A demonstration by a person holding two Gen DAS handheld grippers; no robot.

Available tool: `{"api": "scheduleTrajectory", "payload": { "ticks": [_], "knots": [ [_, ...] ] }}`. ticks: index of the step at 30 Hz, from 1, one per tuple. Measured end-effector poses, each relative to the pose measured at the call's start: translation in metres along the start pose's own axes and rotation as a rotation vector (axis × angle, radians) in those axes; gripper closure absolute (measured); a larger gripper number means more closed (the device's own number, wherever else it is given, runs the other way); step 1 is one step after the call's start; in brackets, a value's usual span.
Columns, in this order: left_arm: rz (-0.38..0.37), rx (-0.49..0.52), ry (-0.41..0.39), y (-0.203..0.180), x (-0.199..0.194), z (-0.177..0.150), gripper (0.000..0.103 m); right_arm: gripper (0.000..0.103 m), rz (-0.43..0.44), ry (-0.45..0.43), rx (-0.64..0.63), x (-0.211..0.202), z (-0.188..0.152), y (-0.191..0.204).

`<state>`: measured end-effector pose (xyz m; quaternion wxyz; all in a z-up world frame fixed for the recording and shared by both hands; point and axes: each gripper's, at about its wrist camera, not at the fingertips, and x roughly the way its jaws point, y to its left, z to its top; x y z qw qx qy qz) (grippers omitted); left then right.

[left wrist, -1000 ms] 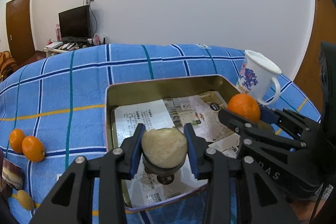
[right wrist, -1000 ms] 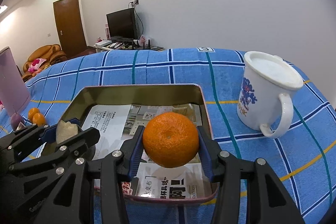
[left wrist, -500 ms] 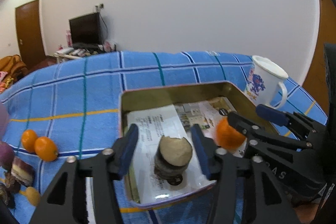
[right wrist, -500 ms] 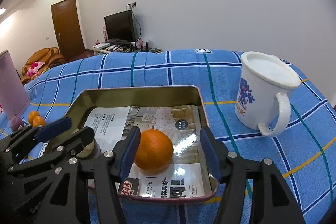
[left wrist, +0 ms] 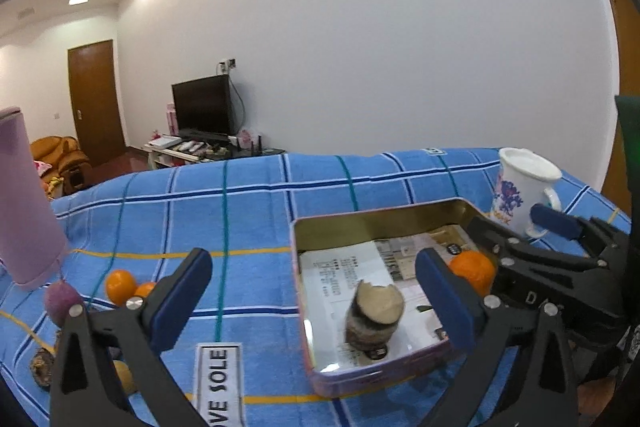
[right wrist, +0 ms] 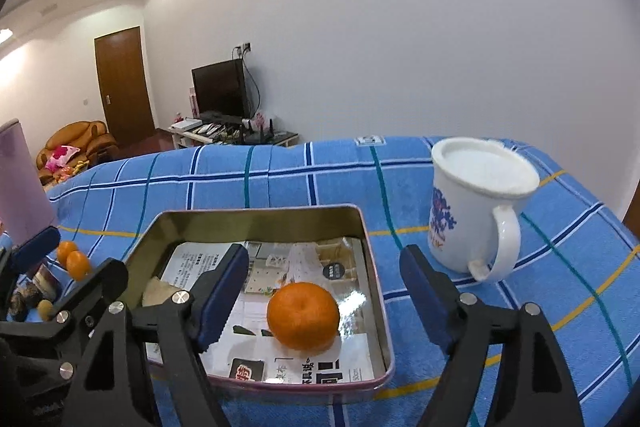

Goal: Organize fruits
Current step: 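Open both tools to drop the orange and taro slice into the tin, then grasp the small yellow fruit with the right tool while the left grasps a mangosteen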

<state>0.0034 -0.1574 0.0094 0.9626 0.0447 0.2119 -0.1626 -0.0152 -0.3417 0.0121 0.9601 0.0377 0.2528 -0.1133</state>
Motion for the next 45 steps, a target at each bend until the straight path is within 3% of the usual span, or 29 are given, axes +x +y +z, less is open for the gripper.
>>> {"api": "scheduleTrajectory", "payload": {
  "ticks": [8,45],
  "knots": [
    [0.079,-0.001,0.0,0.014,-0.004,-0.004,0.0,0.024,-0.033,-0.031,0.0,-0.006,0.0,0.001],
    [0.124,-0.056,0.043,0.068,-0.035,-0.024,0.0,0.024,0.003,-0.031,-0.036,-0.022,-0.012,0.048]
  ]
}}
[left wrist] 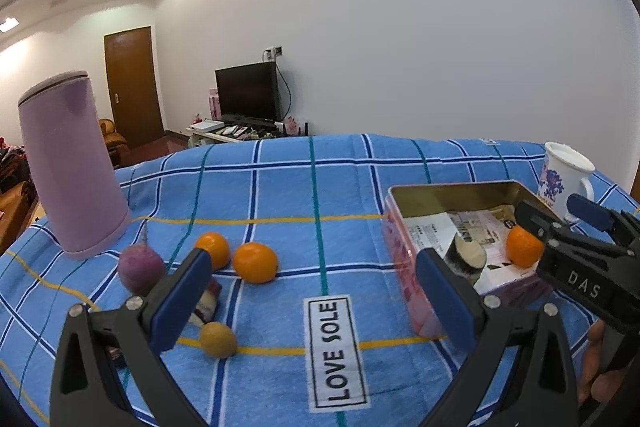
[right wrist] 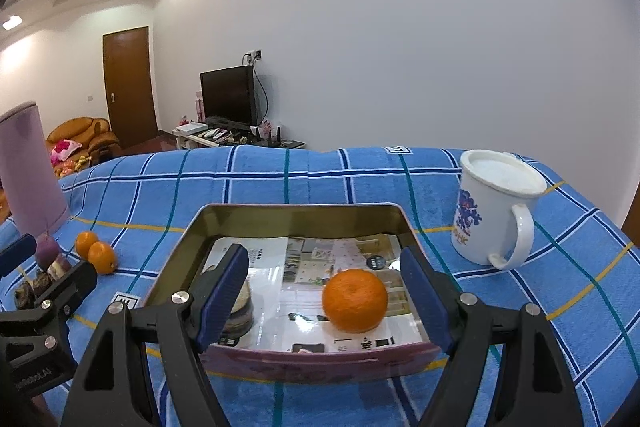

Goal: Organize fruits
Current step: 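Grasp the small yellow fruit with the right tool while the left grasps a mangosteen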

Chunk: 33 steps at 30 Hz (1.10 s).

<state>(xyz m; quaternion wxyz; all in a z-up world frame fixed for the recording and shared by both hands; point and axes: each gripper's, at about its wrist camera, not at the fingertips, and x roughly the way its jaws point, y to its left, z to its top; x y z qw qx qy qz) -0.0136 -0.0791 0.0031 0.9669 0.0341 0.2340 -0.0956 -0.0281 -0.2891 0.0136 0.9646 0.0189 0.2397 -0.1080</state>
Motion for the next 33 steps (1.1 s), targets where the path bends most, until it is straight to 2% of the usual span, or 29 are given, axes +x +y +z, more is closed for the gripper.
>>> {"api": "scheduleTrajectory", "payload": {
  "ticks": [7,19,29,33],
  "knots": [
    [0.013,-0.011,0.026,0.02,-0.003,-0.004,0.0,0.024,0.038,0.045,-0.005,0.001,-0.004,0.019],
    [0.044,-0.032,0.081,0.056,-0.005,-0.013,0.0,0.024,0.107,0.065,-0.06,-0.007,-0.01,0.066],
    [0.068,-0.041,0.143,0.103,-0.014,-0.025,0.0,0.024,0.223,0.092,-0.099,-0.014,-0.017,0.107],
    [0.052,-0.051,0.158,0.128,-0.02,-0.029,0.0,0.024,0.267,0.103,-0.13,-0.017,-0.02,0.126]
  ]
}}
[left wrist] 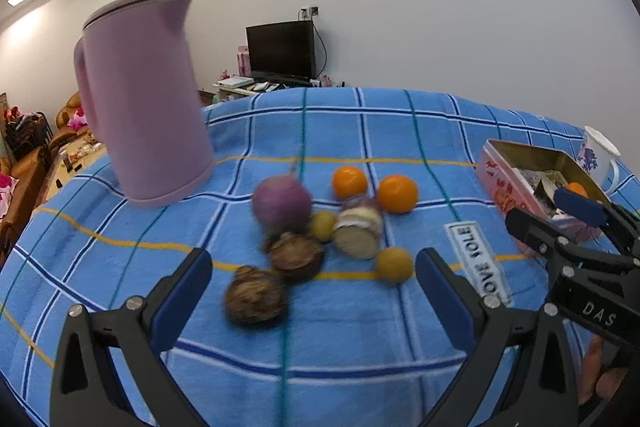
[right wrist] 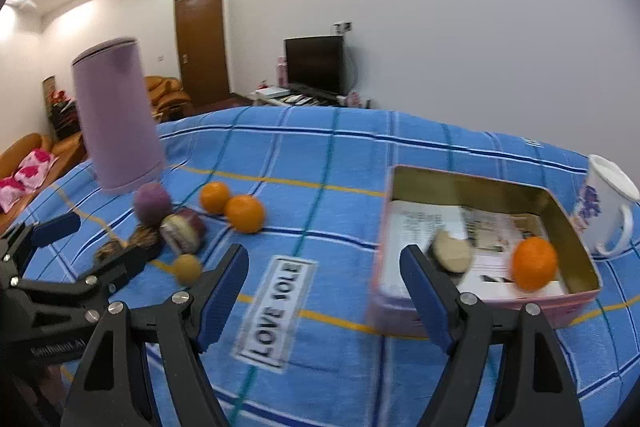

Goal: Organize fruits
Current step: 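Grasp the small yellow fruit with the right tool while the left grasps a mangosteen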

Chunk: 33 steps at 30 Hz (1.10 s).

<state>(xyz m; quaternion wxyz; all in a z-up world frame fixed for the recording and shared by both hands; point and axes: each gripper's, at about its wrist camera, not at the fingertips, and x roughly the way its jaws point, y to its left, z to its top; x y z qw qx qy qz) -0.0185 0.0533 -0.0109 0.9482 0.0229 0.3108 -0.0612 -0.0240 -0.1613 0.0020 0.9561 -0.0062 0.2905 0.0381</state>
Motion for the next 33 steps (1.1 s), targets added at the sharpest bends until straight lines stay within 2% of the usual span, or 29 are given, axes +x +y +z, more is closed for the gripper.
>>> {"api": "scheduleTrajectory", "payload": {
  "ticks": [8,12,14,17,22,26,31,33],
  "knots": [
    [-0.038,-0.094,0.082,0.062,-0.001,-0.019,0.0,0.024,0.113,0.045,-0.056,0.007,-0.001,0.037],
    [-0.028,-0.108,0.078,0.08,-0.006,-0.023,0.0,0.024,0.187,0.12,-0.081,0.024,-0.001,0.059],
    [-0.019,-0.099,0.076,0.083,-0.006,-0.023,0.0,0.033,0.208,0.156,-0.095,0.035,-0.001,0.071],
    [-0.042,-0.086,0.084,0.084,-0.005,-0.023,0.0,0.04,0.208,0.19,-0.13,0.049,0.003,0.086],
    [-0.071,-0.039,0.112,0.074,0.004,-0.022,0.0,0.041,0.216,0.245,-0.121,0.067,0.006,0.098],
    [-0.074,-0.008,0.127,0.064,0.01,-0.017,0.0,0.063,0.232,0.288,-0.126,0.076,0.005,0.1],
    [-0.081,0.01,0.146,0.054,0.017,-0.013,0.001,0.075,0.249,0.313,-0.095,0.08,0.005,0.093],
    [-0.08,0.004,0.169,0.052,0.024,-0.011,0.007,0.075,0.261,0.313,-0.083,0.079,0.004,0.088]
  ]
}}
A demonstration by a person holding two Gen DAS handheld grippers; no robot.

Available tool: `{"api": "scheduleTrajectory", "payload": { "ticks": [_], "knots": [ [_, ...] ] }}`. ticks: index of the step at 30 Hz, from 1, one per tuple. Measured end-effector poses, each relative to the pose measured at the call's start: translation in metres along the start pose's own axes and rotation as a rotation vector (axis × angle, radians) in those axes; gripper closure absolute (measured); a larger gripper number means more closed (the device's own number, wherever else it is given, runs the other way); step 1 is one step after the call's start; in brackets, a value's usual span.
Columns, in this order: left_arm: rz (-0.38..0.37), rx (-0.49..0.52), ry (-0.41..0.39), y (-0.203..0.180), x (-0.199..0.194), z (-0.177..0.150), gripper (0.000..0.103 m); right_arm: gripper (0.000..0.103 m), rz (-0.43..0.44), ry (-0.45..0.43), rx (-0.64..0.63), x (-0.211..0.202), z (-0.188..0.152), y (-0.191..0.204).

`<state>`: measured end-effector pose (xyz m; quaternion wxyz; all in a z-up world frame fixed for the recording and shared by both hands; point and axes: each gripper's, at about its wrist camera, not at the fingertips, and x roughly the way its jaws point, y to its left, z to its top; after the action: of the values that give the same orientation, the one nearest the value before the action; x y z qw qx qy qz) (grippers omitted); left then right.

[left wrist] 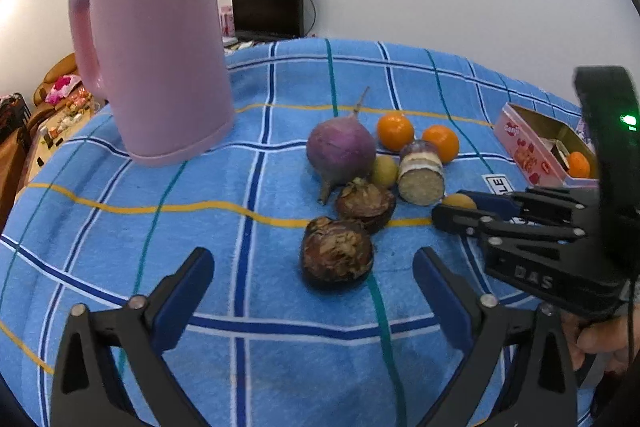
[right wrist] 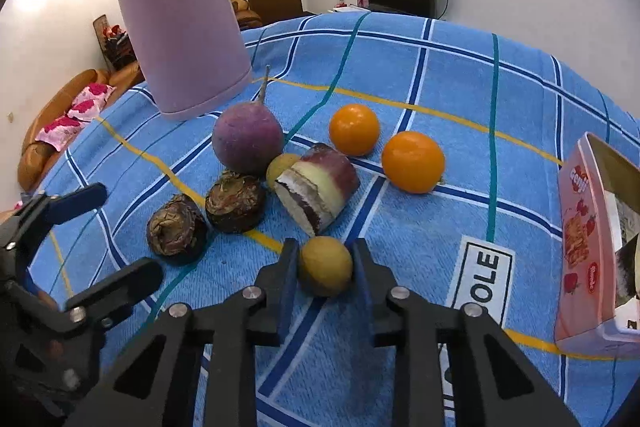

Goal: Organize fruits
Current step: 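Grasp the small yellow fruit with the right tool while the left grasps a mangosteen, then carry the yellow fruit and mangosteen over the pink tin with both tools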

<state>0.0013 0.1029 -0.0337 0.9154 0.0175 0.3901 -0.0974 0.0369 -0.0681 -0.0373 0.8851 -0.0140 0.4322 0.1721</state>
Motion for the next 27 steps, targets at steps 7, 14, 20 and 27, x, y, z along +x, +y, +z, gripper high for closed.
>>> {"api": "scheduleTrajectory", "payload": {
  "ticks": [7,14,20,27],
  "knots": [
    [-0.017,-0.002,0.083,-0.005,0.023,0.005,0.037,0.075,0.011,-0.049,0.043,-0.019,-0.008,-0.02],
    [-0.051,-0.021,0.085,-0.003,0.023,0.004,0.058,0.075,0.031,-0.095,0.104,-0.032,-0.008,-0.038],
    [0.003,-0.055,-0.025,-0.002,0.002,0.006,0.058,0.075,0.048,-0.157,0.087,-0.046,-0.006,-0.036],
    [-0.009,-0.05,-0.134,-0.022,-0.019,0.023,0.058,0.075,0.079,-0.277,0.074,-0.073,-0.003,-0.04]
  ]
}}
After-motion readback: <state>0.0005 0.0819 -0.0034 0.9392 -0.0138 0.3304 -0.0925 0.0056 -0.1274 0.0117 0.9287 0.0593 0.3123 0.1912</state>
